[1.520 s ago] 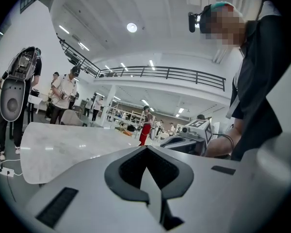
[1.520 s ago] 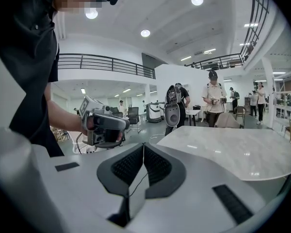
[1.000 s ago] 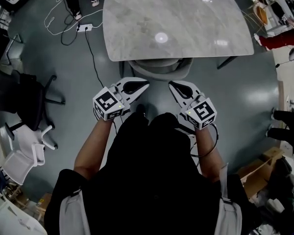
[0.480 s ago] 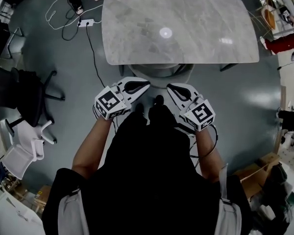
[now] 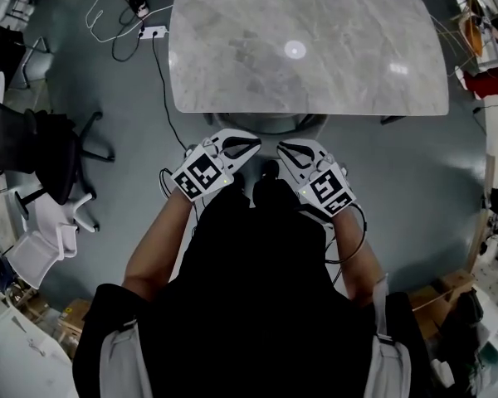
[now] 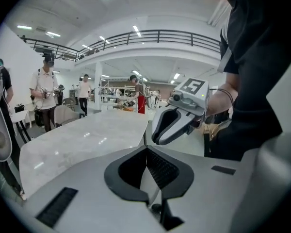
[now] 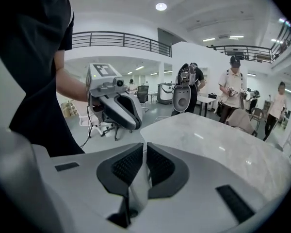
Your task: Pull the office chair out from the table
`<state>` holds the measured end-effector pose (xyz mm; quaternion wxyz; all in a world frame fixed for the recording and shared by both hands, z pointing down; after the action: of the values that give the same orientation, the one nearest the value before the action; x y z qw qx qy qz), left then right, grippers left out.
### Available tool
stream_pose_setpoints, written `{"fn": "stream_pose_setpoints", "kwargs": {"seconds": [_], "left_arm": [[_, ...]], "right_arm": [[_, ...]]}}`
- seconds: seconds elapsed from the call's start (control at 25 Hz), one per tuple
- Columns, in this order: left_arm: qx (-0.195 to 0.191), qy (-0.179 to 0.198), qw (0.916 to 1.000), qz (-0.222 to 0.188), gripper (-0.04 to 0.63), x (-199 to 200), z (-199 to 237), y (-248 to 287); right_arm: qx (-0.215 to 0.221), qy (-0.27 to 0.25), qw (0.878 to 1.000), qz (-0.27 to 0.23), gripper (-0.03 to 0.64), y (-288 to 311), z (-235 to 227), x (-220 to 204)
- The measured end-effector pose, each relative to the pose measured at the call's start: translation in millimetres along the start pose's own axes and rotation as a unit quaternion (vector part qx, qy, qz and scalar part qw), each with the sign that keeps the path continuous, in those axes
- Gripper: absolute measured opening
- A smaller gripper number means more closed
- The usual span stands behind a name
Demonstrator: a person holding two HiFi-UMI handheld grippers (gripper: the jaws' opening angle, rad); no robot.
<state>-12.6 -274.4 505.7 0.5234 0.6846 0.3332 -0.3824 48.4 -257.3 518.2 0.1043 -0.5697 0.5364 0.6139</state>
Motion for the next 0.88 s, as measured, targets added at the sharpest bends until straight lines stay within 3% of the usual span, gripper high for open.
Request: {"fn": "stream_pose_setpoints", "kwargs": {"seconds": [0.16, 0.24, 0.32, 0.48, 0.64, 0.88], "left_arm": [[-0.010, 0.064, 0.9952, 0.074, 0.012, -7.0, -5.2, 24.0], [-0.023, 0.078, 0.9918, 0.099, 0.012, -13.4, -8.5, 31.5], [-0.034, 0.083, 0.9895, 0.113, 0.014, -19.6, -10.4, 38.3], [-0.058, 0.092, 0.9854, 0.131, 0.028, -29.5, -16.8, 50.2], [-0.091, 0.101, 0.9788, 0.153, 0.109, -47.4, -25.8, 60.0], [-0.121, 0.110, 0.9697, 0.181, 0.166, -74.8, -34.9, 70.7]], "right_arm": [[0.014, -0.050, 0.998, 0.048, 0.020, 12.1, -2.4, -19.2], [0.028, -0.057, 0.996, 0.058, 0.042, 19.6, -0.8, -25.8], [0.045, -0.058, 0.995, 0.067, 0.149, 26.5, -0.4, -32.5], [0.056, -0.076, 0.990, 0.103, 0.154, 35.7, -3.3, -52.1], [0.055, -0.083, 0.985, 0.141, 0.164, 46.5, -7.7, -72.8], [0.057, -0.088, 0.977, 0.184, 0.195, 61.4, -5.1, -97.6]]}}
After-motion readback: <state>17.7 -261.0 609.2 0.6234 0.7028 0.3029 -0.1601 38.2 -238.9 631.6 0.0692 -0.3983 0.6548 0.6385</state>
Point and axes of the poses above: the fingertips, and each gripper's own axes: y forward along the fingers, z to its left, x out of its top, the point moved 2 cm from there along -y, backward along the fingers, and after that the axes turned 15 degrees about y, right-handed, at the moved point
